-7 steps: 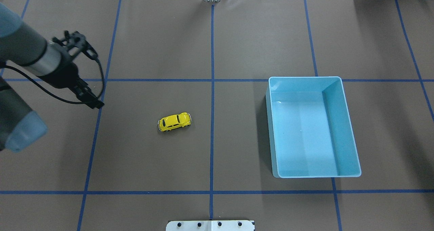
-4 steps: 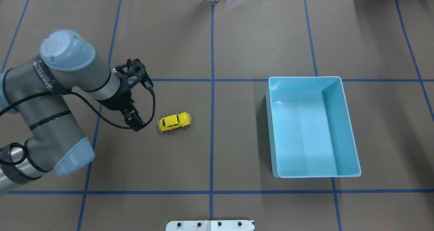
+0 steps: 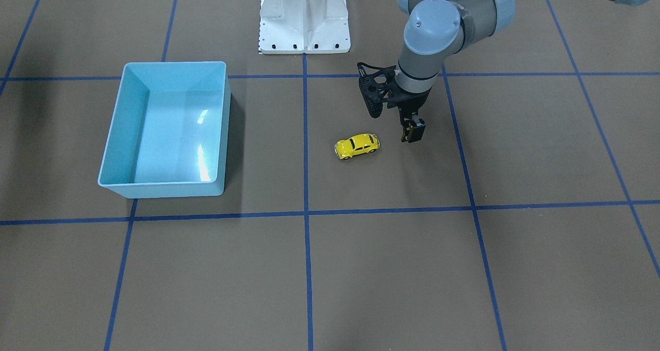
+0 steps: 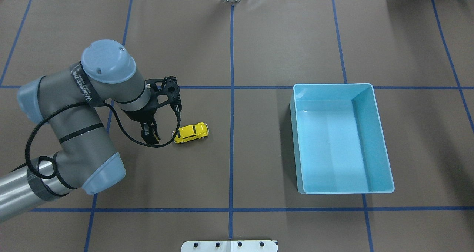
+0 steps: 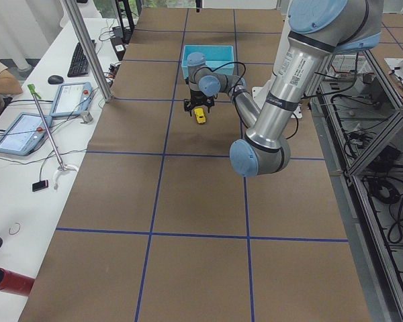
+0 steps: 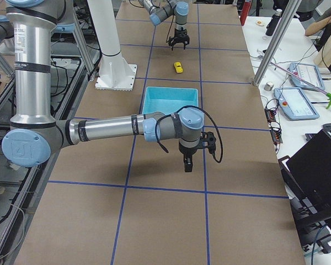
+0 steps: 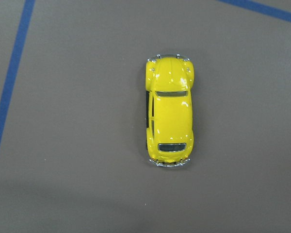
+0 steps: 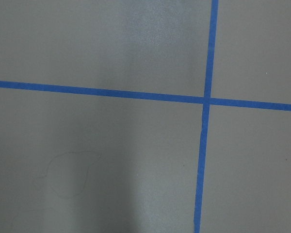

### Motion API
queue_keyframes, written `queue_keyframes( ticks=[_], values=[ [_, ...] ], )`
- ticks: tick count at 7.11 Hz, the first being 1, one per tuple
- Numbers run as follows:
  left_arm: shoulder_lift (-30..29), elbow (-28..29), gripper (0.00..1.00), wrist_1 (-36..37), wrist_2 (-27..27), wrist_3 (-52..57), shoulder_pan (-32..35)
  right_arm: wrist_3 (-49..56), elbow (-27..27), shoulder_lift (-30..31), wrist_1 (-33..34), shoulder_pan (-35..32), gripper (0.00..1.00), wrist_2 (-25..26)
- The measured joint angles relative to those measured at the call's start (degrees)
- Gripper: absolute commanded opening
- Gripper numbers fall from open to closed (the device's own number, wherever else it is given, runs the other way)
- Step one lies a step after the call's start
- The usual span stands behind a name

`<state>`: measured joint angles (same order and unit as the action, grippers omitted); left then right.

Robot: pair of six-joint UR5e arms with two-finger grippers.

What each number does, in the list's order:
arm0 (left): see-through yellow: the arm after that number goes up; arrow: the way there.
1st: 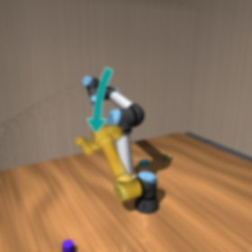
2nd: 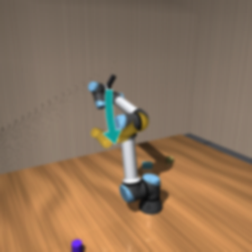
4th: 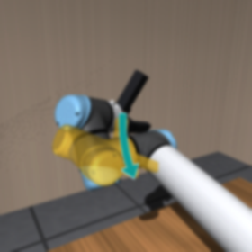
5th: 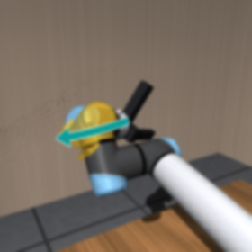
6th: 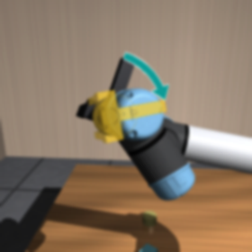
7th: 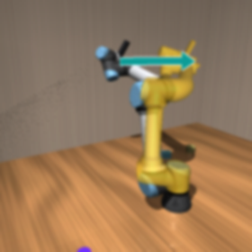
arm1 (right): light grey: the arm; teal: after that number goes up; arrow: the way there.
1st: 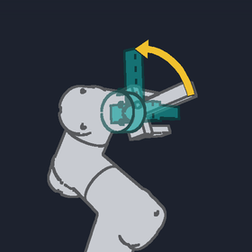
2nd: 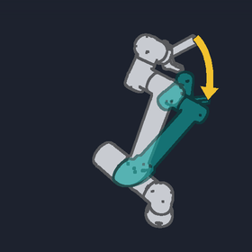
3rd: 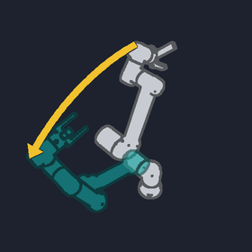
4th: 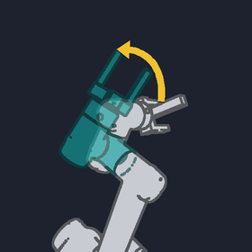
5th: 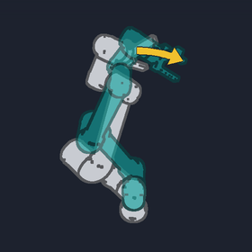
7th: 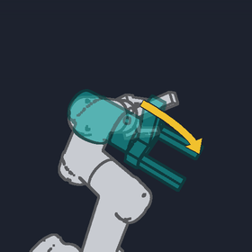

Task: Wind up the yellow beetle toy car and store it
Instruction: 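Reach the left gripper down over the yellow beetle car and grasp it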

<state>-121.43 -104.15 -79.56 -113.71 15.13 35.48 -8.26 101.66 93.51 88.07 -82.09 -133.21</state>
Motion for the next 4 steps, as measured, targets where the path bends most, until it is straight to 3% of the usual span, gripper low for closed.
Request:
queue_keyframes(
  ticks=[2,4],
  values=[
    [-4.2,2.6,0.91,5.9,2.1,0.5,-1.0,0.0,0.0,0.1,0.0,0.0,1.00,0.0],
    [-10.6,9.9,0.87,7.3,2.5,-3.1,-1.2,0.0,-0.2,-0.1,0.0,0.0,1.00,0.0]
  ],
)
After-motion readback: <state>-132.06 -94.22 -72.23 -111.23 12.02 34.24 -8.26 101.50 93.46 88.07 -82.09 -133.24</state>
